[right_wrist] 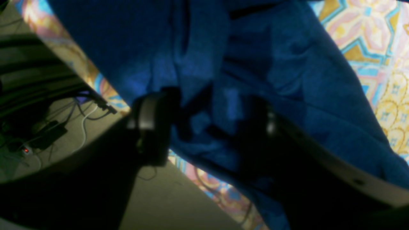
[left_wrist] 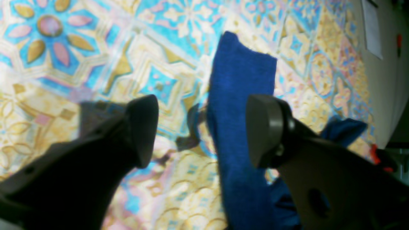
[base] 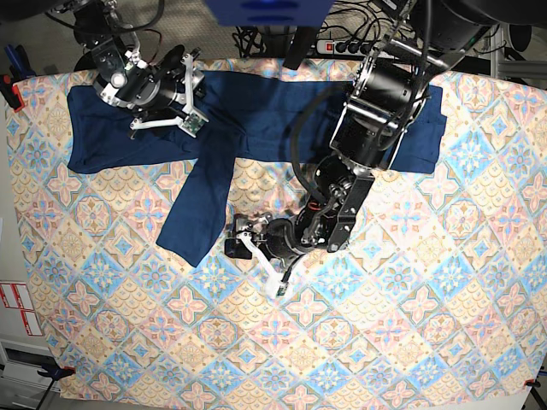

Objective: Fold the T-shirt properly
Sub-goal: 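Reach the left gripper to the other sleeve and grasp its cuff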

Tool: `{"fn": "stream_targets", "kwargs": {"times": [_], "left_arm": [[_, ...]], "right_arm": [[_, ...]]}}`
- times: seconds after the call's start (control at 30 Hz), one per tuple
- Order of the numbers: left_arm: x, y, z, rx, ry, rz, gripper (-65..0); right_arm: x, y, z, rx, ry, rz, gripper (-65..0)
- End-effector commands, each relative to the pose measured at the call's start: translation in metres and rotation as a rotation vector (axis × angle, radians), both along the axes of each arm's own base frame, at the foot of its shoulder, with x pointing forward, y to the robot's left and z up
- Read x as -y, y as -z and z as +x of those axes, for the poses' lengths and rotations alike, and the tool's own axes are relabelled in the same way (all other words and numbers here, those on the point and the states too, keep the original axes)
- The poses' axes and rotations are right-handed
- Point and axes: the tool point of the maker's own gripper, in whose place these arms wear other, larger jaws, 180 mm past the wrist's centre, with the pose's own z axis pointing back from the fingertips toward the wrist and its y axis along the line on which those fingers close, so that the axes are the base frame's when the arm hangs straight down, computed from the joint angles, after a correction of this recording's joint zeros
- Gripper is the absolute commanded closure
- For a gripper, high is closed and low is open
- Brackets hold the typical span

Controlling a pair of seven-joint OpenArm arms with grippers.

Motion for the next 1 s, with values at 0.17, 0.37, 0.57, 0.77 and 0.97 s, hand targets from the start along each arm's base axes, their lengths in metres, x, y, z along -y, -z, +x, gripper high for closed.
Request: {"fn": "stream_targets", "kwargs": {"times": [0.17,0.37,0.57,0.77,0.97], "left_arm": [[0.005,-0.012,0.013,0.026,-0.006,-0.017,-42.1],[0.022,-0.01,0.005,0.04,0.047,0.026,-42.1],[0.028,0.03,-0.021,-0.052,0.076,0.136,-42.1],[0.025,0.037,-0.024,-0.068,0.071,0.153,-42.1],[0.026,0.04,-0.03,-0.077,0.08,0.146,-41.6]], "right_arm": [[-0.001,-0.008,0.007,0.031,-0.005,0.013,-28.1],[-0.002,-0.009,0.008,0.034,-0.005,0.016,-23.5],[-0.004,-0.01,0.009,0.04,-0.007,0.02,-23.2],[0.006,-0.014,0.014,0.058,0.025,0.01,-23.2],[0.006,-0.015,0.015,0.061,0.027,0.009,-23.2]]}}
